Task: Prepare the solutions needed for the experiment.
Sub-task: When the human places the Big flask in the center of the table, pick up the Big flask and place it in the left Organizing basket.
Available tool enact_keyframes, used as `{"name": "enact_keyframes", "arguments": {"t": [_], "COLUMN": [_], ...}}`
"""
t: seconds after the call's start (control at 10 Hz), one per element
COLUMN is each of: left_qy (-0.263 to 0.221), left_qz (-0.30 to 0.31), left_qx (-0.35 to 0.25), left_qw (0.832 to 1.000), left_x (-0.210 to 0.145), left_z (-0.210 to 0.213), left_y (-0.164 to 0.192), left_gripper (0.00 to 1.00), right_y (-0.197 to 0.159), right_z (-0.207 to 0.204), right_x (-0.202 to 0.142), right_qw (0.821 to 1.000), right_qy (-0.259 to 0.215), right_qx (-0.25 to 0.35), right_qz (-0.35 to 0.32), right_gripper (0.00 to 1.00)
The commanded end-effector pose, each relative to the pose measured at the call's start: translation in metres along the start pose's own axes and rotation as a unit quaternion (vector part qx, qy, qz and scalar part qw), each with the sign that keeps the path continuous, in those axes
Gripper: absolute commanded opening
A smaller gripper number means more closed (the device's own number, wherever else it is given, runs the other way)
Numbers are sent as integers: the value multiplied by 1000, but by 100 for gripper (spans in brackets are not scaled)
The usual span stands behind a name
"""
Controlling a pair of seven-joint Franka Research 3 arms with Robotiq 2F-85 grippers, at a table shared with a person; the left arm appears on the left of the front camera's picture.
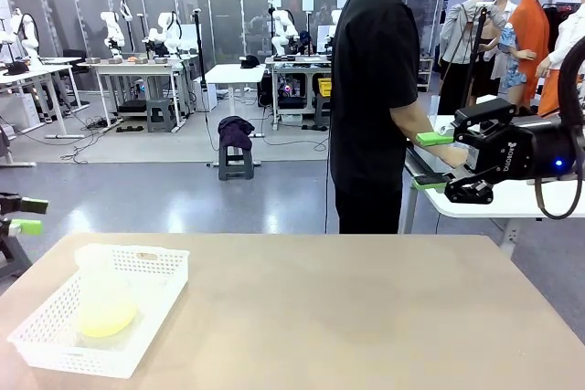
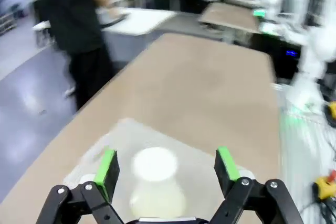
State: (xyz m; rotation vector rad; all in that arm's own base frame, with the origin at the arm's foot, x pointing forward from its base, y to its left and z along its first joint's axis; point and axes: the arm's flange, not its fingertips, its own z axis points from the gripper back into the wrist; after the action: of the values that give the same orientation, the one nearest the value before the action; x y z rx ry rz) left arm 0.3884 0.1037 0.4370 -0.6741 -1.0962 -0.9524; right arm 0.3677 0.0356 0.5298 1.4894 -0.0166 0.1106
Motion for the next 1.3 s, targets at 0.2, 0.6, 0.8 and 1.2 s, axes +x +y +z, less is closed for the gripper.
{"name": "enact_keyframes", "arguments": {"t": [0.2, 0.6, 0.8, 1.2], "left_qy": [-21, -21, -21, -71], "left_qz": [-17, -17, -17, 218], "left_qx": [-78, -78, -78, -167], "left_qw": [997, 997, 997, 959], "left_x": [-8, -8, -8, -10], "left_z": [-9, -9, -9, 16], "left_y": [-16, -16, -16, -27], "left_gripper": [93, 93, 93, 93], "right_y": [1, 1, 1, 1], "right_z": [0, 0, 0, 0], "right_x": [0, 0, 0, 0], "right_qw": [1000, 1000, 1000, 1000], "right_qy": [2, 2, 2, 2], "right_qx": [2, 2, 2, 2], "right_qz": [2, 2, 2, 2], "right_gripper": [63, 63, 63, 63]}}
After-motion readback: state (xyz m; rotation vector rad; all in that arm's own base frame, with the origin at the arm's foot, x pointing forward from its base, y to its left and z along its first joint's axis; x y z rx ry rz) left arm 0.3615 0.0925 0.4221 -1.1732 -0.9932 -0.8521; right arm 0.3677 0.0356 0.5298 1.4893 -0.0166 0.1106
